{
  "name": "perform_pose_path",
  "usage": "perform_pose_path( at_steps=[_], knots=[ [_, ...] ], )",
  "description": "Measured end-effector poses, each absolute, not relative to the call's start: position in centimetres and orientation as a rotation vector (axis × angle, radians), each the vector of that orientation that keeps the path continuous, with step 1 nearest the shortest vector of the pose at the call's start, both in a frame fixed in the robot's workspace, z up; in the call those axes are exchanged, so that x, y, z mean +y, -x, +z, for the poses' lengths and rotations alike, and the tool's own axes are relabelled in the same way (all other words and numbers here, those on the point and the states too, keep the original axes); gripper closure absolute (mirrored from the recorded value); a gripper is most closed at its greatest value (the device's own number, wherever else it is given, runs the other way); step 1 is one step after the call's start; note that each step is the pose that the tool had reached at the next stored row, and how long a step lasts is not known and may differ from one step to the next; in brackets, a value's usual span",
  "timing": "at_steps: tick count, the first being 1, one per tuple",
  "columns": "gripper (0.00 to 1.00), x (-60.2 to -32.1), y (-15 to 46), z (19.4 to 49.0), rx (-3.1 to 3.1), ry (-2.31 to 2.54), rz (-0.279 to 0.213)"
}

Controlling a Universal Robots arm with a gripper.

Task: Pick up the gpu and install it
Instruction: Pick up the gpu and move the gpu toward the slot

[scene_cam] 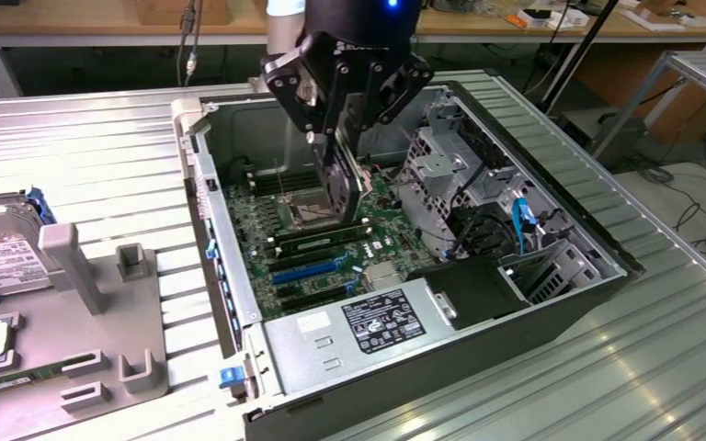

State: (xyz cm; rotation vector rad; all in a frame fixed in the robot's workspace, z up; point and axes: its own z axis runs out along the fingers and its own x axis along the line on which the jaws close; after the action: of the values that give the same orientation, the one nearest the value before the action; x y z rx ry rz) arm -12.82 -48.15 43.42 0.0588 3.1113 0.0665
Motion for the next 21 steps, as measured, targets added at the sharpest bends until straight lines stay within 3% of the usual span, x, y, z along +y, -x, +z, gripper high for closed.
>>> perform_pose_path(
  at_steps=[21],
  knots=[
    [0.73,-48.1,9.4,43.4,3.111,-0.059,0.066]
  ],
)
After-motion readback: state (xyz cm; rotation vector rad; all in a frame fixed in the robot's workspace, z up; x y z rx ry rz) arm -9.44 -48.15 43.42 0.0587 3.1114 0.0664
